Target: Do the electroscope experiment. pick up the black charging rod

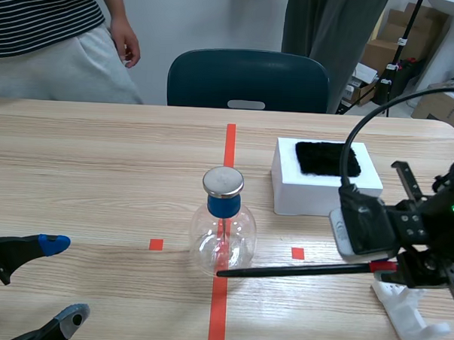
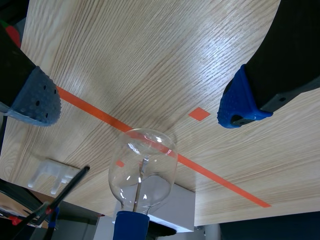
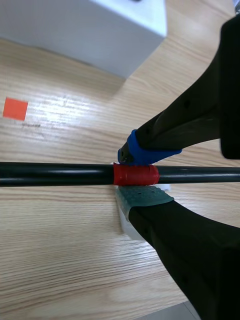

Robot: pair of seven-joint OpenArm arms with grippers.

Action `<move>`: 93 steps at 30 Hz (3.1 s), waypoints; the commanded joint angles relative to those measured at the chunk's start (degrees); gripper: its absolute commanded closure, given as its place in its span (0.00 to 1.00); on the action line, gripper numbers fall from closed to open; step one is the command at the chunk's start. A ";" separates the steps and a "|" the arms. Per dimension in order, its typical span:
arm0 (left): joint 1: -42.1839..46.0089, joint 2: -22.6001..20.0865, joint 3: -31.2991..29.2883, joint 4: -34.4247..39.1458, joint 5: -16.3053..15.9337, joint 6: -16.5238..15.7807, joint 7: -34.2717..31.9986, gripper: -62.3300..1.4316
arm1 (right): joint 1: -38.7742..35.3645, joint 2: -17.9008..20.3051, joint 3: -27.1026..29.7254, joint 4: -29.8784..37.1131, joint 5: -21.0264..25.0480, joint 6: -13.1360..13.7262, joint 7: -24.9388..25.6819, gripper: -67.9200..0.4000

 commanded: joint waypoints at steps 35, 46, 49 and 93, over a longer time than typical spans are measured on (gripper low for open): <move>-0.33 -0.15 -0.37 0.31 -0.59 -0.11 -0.94 0.00 | -8.26 -3.10 6.21 -1.77 -4.00 1.36 2.84 0.99; -0.33 -0.15 -0.37 0.31 -0.59 -0.11 -0.81 0.00 | -32.06 1.01 35.74 8.07 -11.80 1.36 16.17 0.99; -0.33 -0.15 -0.37 0.31 -0.59 -0.11 -0.81 0.00 | -39.10 -1.03 45.13 9.20 -15.28 1.33 21.53 0.99; -0.33 -0.15 -0.37 0.31 -0.59 -0.11 -0.79 0.00 | -86.51 -57.05 67.45 27.82 -94.33 -43.89 55.95 0.99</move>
